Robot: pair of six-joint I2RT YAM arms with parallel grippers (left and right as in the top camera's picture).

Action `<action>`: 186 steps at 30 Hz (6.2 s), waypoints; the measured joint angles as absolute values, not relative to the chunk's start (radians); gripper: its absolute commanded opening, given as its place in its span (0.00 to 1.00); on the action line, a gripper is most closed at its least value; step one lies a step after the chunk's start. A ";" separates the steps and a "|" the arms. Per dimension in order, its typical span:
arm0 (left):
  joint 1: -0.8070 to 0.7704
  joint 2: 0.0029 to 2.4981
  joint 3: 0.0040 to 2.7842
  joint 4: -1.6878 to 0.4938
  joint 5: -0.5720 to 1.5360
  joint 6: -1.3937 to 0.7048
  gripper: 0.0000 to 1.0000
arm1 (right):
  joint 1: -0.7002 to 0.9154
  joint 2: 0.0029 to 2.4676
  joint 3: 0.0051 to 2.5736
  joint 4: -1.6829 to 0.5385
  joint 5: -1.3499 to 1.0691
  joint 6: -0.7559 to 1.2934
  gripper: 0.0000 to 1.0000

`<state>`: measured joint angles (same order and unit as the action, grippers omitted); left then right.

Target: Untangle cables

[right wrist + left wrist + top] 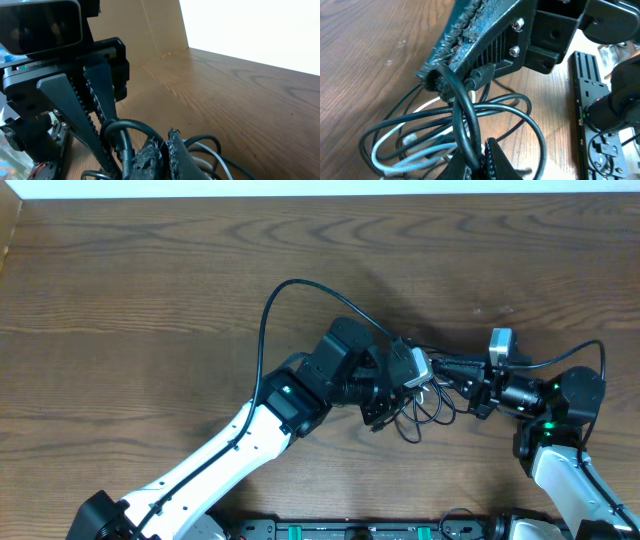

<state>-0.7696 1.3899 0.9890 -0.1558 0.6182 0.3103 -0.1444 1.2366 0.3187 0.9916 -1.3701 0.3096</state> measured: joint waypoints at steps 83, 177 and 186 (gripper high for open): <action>-0.769 1.357 0.989 -0.046 0.539 0.251 0.08 | -0.146 1.237 0.320 0.968 -1.252 0.332 0.01; -0.691 1.416 0.990 -0.051 0.683 0.242 0.64 | -0.146 1.237 0.320 0.974 -1.349 0.329 0.01; -0.690 1.417 0.990 -0.051 0.703 0.244 0.11 | -0.146 1.237 0.320 0.974 -1.359 0.329 0.01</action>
<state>-0.6899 1.4174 0.9901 -0.0513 0.7029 0.2440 -0.1455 1.2369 0.3202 0.9745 -1.3586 0.3290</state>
